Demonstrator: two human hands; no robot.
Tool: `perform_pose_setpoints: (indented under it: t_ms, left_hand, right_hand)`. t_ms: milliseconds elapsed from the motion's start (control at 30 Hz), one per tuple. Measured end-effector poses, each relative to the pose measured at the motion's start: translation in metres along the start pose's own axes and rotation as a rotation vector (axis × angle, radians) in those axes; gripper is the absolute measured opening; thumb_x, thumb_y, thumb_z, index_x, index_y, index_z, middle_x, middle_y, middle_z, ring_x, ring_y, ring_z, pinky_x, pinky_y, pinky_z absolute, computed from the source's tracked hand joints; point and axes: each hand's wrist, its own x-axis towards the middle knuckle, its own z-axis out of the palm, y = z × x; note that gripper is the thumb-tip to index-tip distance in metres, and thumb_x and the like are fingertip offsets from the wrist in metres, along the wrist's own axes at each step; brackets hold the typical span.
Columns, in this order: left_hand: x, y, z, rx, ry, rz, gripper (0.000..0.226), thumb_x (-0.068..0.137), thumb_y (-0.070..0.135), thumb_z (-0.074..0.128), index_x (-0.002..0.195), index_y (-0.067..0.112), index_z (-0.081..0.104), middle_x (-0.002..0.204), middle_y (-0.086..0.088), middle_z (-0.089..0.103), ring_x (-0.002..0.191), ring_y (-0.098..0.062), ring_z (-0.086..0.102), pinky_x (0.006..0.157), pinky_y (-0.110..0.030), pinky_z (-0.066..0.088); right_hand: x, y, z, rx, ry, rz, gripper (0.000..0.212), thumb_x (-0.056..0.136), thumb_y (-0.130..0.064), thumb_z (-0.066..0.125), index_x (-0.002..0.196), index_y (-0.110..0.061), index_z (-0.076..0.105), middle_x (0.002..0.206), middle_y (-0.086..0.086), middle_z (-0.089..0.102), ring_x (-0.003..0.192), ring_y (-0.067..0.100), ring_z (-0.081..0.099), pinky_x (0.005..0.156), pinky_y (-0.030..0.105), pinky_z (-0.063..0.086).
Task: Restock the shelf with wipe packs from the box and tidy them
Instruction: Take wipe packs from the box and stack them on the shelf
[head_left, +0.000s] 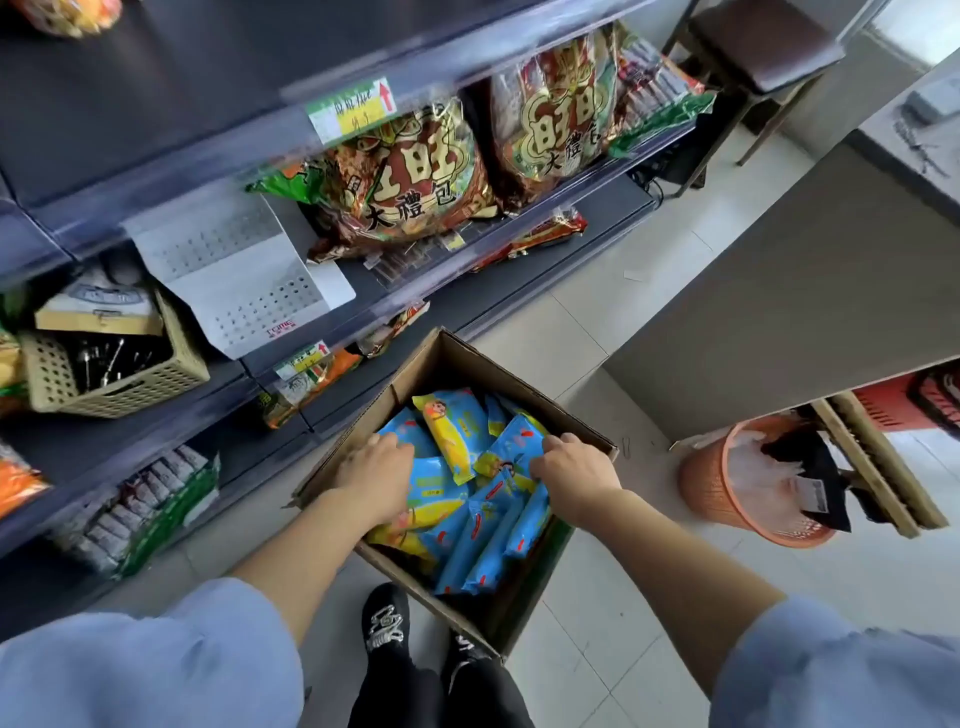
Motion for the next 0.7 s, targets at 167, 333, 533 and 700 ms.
perform_pose_setpoints:
  t_ms: [167,333,533,700]
  left_hand:
    - [-0.005,0.005,0.004,-0.023,-0.043,-0.071,0.029,0.093,0.029,0.059,0.118,0.014,0.053,0.129,-0.007,0.044,0.119,-0.027,0.045,0.091,-0.038,0.044]
    - [-0.014,0.007,0.01,-0.073,-0.141,-0.155,0.043,0.091,0.039,0.061,0.125,0.015,0.05,0.128,-0.007,0.053,0.119,-0.027,0.05,0.089,-0.039,0.046]
    - [-0.02,0.0,0.002,-0.336,-0.024,-0.183,0.029,0.096,0.031,0.053,0.116,0.011,0.058,0.116,-0.009,0.06,0.101,-0.027,0.059,0.08,-0.036,0.049]
    - [-0.041,-0.016,-0.035,-0.563,0.197,-0.228,0.016,0.086,0.033,0.066,0.094,0.02,0.064,0.1,-0.005,0.066,0.083,-0.021,0.063,0.068,-0.034,0.052]
  right_hand:
    - [0.002,0.001,-0.011,-0.089,0.043,-0.05,0.027,0.087,-0.024,0.061,0.113,-0.031,0.066,0.11,-0.006,0.059,0.102,0.02,0.047,0.073,0.027,0.035]
    - [0.003,0.0,-0.022,-0.018,0.022,-0.045,0.028,0.083,-0.026,0.066,0.111,-0.028,0.067,0.113,-0.004,0.06,0.109,0.021,0.052,0.078,0.03,0.043]
    - [0.0,-0.002,-0.033,0.132,-0.032,-0.062,0.039,0.085,-0.028,0.067,0.124,-0.03,0.061,0.115,-0.006,0.062,0.113,0.018,0.054,0.068,0.026,0.038]
    - [-0.005,-0.014,-0.06,0.236,0.002,-0.103,0.035,0.086,-0.034,0.066,0.12,-0.027,0.06,0.109,-0.004,0.059,0.109,0.019,0.053,0.069,0.029,0.038]
